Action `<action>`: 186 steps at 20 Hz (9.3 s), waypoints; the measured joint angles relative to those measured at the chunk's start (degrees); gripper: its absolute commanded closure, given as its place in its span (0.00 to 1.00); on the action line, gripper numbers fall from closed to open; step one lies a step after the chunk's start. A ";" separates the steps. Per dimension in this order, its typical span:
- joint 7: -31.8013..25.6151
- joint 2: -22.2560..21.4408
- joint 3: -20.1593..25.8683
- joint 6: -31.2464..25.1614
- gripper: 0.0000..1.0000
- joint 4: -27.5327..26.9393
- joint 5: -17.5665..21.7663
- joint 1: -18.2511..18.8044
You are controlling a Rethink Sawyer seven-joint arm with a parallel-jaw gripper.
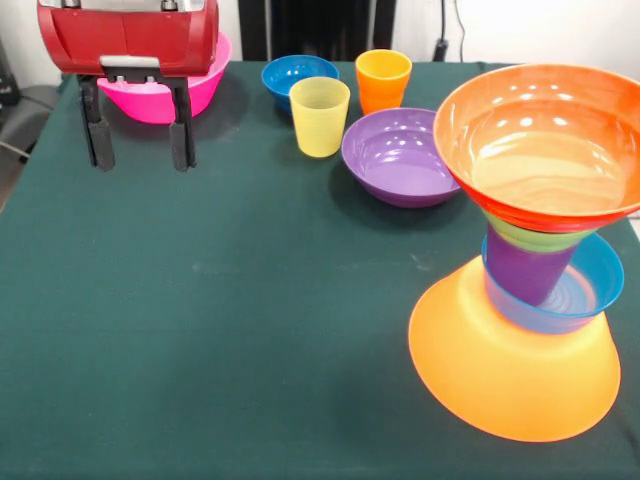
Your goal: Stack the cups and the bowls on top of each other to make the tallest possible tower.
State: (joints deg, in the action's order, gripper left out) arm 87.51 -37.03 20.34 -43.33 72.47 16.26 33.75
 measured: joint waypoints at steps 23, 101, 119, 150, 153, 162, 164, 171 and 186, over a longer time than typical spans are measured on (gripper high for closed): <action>0.04 2.04 0.69 20.99 0.00 16.18 1.72 10.95; 15.97 -8.55 -14.42 24.40 0.00 30.01 4.80 1.47; 27.82 -5.18 -20.86 25.51 0.00 38.99 -7.34 2.77; 28.59 8.59 -27.81 38.48 0.00 42.75 -8.55 1.22; 28.59 9.26 -28.68 38.48 0.00 42.73 -8.95 0.41; 28.59 11.29 -29.97 38.63 0.00 42.72 -9.26 0.73; 28.58 11.80 -30.04 38.93 1.00 42.71 -9.23 1.02; 28.59 8.94 -31.83 39.12 1.00 42.17 -9.23 0.19; 28.59 -8.86 -33.46 15.65 1.00 30.99 -7.42 -11.83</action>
State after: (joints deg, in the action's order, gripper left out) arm 116.10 -45.88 -13.12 -27.67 103.46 8.85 21.91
